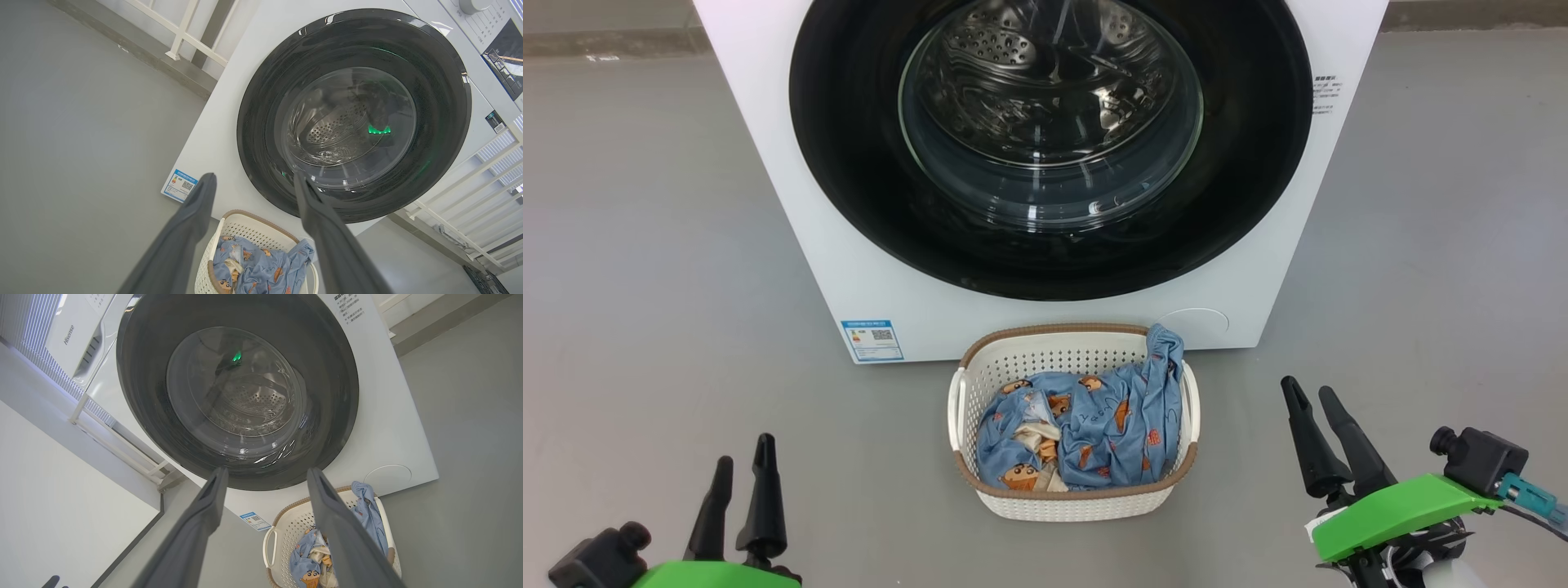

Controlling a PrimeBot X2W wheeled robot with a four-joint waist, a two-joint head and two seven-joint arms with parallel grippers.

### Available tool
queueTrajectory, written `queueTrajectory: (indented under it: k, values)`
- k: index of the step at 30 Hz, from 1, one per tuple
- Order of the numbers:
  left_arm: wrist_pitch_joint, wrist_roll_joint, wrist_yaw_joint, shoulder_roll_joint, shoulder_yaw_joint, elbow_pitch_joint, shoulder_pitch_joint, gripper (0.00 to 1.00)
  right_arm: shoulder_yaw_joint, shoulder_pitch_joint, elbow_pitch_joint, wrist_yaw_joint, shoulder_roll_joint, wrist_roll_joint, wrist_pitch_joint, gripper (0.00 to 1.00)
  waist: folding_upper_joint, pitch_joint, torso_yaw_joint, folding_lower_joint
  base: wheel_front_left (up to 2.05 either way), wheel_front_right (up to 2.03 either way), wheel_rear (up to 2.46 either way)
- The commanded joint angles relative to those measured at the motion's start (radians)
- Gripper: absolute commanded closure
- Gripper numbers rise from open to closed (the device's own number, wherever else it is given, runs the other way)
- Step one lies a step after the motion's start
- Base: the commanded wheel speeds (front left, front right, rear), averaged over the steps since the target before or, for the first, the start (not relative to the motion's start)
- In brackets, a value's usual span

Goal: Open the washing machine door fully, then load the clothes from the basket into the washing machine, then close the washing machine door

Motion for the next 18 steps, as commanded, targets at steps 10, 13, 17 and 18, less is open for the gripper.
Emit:
queueTrajectory:
  k: [10,13,17,18]
  values:
    - [-0.043,0.089,-0.008,0.022,0.013,-0.017,-0.046,0.00,0.049,-0.069,-0.021,0.012,-0.017,-0.157,-0.045,0.00,0.0000,-0.005,0.001,0.0000,0.00,0.00,0.00]
    - [-0.050,0.108,-0.008,0.023,0.013,-0.017,-0.047,0.00,0.057,-0.072,-0.020,0.012,-0.019,-0.181,-0.051,0.00,0.0000,-0.006,0.000,0.0000,0.00,0.00,0.00]
    - [-0.064,0.153,-0.009,0.025,0.014,-0.020,-0.047,0.00,0.067,-0.078,-0.019,0.013,-0.024,-0.230,-0.065,0.00,0.0000,-0.006,0.000,0.0000,0.00,0.00,0.00]
    - [-0.067,0.165,-0.009,0.026,0.014,-0.022,-0.048,0.00,0.070,-0.080,-0.020,0.013,-0.025,-0.242,-0.068,0.00,0.0000,-0.006,0.000,0.0000,0.00,0.00,0.00]
